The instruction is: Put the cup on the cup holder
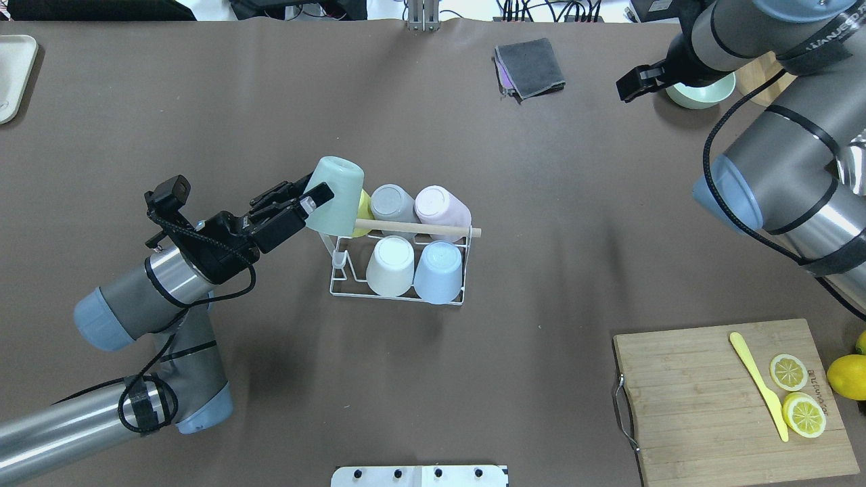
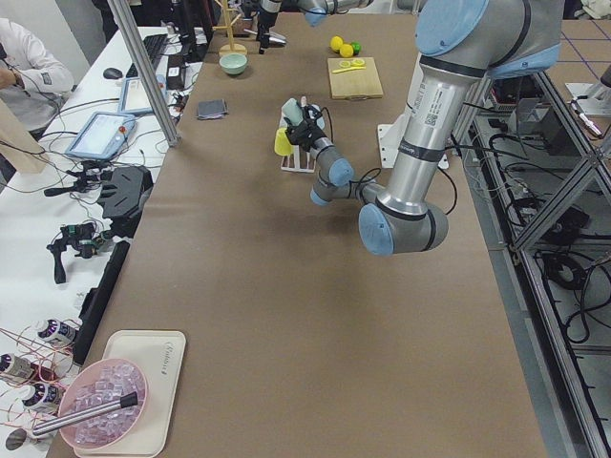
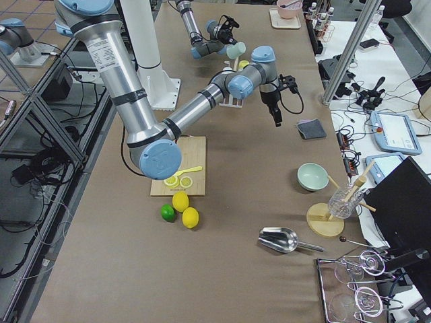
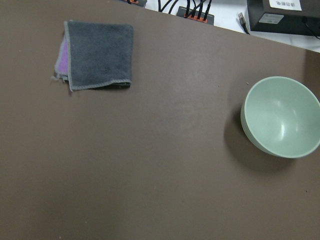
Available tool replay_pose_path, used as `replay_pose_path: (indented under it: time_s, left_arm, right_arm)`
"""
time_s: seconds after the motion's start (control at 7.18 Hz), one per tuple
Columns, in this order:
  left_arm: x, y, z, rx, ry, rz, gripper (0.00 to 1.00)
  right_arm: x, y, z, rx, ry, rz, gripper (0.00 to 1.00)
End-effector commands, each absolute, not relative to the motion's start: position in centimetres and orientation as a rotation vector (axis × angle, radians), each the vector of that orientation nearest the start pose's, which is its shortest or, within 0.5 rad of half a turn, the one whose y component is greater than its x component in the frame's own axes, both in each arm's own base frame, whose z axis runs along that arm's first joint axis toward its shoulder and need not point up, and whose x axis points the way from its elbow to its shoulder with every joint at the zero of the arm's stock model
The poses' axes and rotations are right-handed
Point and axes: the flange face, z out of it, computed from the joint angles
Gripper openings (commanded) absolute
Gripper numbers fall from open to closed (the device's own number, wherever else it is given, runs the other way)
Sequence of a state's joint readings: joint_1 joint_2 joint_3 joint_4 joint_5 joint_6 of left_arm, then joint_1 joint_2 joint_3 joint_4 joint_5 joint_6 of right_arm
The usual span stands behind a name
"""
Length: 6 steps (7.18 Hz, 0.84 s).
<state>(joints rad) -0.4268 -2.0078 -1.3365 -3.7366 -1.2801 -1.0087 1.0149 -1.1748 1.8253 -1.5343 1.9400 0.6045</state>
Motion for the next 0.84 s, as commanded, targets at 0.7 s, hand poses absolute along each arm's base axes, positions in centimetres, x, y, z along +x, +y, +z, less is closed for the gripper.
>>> replay_pose_path:
  time_s: [0.7]
  left_arm:
    - [46.6, -34.4, 33.6, 1.184, 2.007, -0.222, 0.00]
  right_arm:
    - [-10.2, -55.9, 44.0, 0.198, -0.601, -0.253, 1.00]
